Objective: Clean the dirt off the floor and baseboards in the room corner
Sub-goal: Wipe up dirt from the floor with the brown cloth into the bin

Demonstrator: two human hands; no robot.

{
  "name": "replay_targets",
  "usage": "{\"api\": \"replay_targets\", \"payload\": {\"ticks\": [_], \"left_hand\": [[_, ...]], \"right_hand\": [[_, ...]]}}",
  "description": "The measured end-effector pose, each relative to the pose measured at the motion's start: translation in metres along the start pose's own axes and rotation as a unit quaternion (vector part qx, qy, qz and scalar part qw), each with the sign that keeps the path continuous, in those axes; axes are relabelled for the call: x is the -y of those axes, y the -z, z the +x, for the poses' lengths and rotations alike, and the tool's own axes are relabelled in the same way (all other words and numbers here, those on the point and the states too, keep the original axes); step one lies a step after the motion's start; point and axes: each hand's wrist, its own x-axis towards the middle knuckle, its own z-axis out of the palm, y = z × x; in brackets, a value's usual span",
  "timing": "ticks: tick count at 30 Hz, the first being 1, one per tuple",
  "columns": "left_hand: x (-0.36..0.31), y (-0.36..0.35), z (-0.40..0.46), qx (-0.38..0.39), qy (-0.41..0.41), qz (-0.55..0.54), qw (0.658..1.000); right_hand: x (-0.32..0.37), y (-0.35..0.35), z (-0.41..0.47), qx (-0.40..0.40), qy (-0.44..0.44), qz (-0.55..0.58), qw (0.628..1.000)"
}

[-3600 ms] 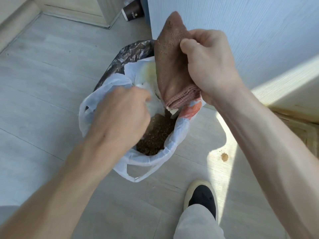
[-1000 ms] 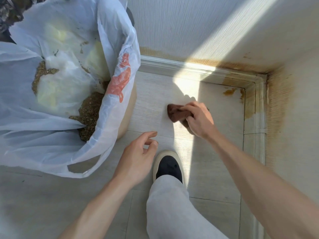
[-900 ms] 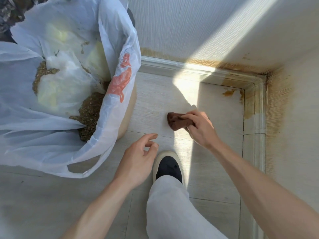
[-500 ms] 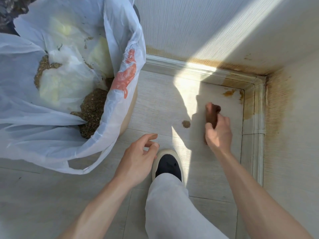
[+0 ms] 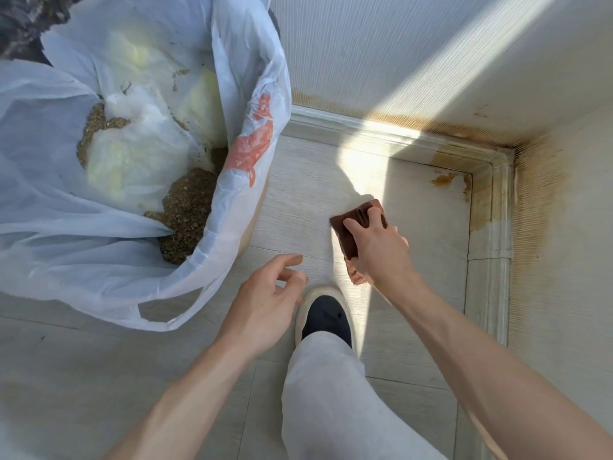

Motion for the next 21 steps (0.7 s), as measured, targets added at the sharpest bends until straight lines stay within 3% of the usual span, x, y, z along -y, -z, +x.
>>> {"api": "replay_targets", "payload": {"ticks": [13,19,21], "left_hand": [[-0.011,0.002,-0.001,-0.005,-0.015,0.015,1.0],[-0.006,0.013,-0.009,-0.026,-0.028,0.007,0.999],[-0.006,0.013,-0.011,-0.03,-0.034,0.006,0.999]], "right_hand": [[-0.017,-0.015,0.006,-0.035,0.122,-0.093,0.988],[-0.028,-0.025,0.006,-0.102,0.086,0.046,0.99],[-0.033,-0.022,0.008,-0.122,0.03,0.123,0.984]]}}
